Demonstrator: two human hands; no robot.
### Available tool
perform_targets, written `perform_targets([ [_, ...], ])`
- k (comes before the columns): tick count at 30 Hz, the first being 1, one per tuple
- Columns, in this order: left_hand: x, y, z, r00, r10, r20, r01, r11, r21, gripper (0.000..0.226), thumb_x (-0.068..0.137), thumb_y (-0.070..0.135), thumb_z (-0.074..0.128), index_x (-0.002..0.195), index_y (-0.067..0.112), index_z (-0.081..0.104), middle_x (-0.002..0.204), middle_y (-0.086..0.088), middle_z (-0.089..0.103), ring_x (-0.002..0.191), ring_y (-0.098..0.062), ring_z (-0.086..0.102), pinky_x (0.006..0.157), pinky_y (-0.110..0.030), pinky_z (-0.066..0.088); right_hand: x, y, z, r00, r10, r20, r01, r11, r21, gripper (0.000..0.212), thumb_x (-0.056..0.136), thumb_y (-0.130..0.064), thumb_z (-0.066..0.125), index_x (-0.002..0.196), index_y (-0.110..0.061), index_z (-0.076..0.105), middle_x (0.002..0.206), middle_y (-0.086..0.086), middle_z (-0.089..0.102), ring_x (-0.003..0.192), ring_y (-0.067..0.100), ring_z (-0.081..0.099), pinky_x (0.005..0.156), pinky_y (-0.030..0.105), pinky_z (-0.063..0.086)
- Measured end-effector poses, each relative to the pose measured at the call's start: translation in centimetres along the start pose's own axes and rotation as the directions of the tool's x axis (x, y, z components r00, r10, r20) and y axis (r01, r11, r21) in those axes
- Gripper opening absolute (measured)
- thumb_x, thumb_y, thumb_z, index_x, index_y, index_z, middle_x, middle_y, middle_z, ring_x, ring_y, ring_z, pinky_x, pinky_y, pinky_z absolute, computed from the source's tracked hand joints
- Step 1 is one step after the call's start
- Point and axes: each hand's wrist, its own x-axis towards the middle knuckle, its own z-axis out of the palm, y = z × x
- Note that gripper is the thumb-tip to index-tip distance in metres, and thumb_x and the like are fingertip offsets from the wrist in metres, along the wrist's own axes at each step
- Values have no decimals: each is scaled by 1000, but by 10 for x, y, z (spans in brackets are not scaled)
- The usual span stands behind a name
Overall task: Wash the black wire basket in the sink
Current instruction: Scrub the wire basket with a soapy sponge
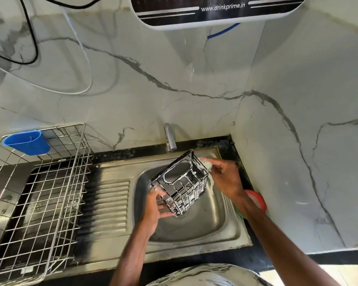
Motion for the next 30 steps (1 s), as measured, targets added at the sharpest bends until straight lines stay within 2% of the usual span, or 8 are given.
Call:
perform_targets([
  [4,-6,10,0,994,91,57,-92,996,9,30,90,39,41,84,10,45,112,2,63,96,-29,65,91,-64,54,10,-5,-2,985,157,68,-163,983,85,40,89,3,67,104,-32,76,105,-4,77,95,7,73,86,29,57],
  [8,6,7,-12,997,57,47,-57,998,-10,30,83,35,42,102,13,52,123,-18,65,98,-36,68,91,-61,52,13,-13,-6,911,315,266,-362,921,147,37,92,8,55,111,-16,76,100,9,78,88,34,75,86,54,59],
  [13,19,-2,-21,999,-30,13,30,999,-19,39,106,22,22,115,15,60,113,-15,70,80,-22,77,90,-53,52,9,-32,1,838,360,411,-465,865,190,30,95,10,50,116,0,69,102,16,76,90,33,76,81,44,61],
  [18,21,-6,-29,994,-104,22,105,991,-87,42,108,32,30,132,12,59,130,-32,63,115,-42,66,101,-70,47,14,-39,10,825,395,405,-502,841,202,27,95,10,51,113,2,69,97,16,77,80,25,77,63,30,59],
  [21,20,-11,-40,994,-105,35,109,982,-157,43,110,36,31,133,13,59,133,-29,64,127,-44,60,105,-71,44,16,-38,10,822,378,426,-510,822,254,27,94,9,52,115,6,68,98,23,75,82,32,75,71,37,59],
  [24,14,-11,-58,992,-77,101,91,986,-142,41,106,32,42,139,10,52,132,-25,66,119,-41,66,99,-59,55,17,-40,8,813,359,459,-519,804,290,28,93,9,51,115,8,67,99,30,72,84,37,72,75,40,60],
  [27,7,-2,-73,996,-43,83,53,990,-132,36,94,29,58,127,16,57,133,-24,62,112,-43,68,89,-50,61,15,-47,12,817,379,434,-520,809,272,27,93,12,50,111,6,69,97,27,74,85,37,74,73,41,62],
  [30,-2,12,-64,999,-3,32,3,1000,-14,39,88,43,63,123,26,58,138,-17,58,116,-35,63,97,-50,55,11,-52,25,829,396,396,-502,839,212,29,92,14,51,112,4,70,95,22,76,88,39,74,78,48,62],
])
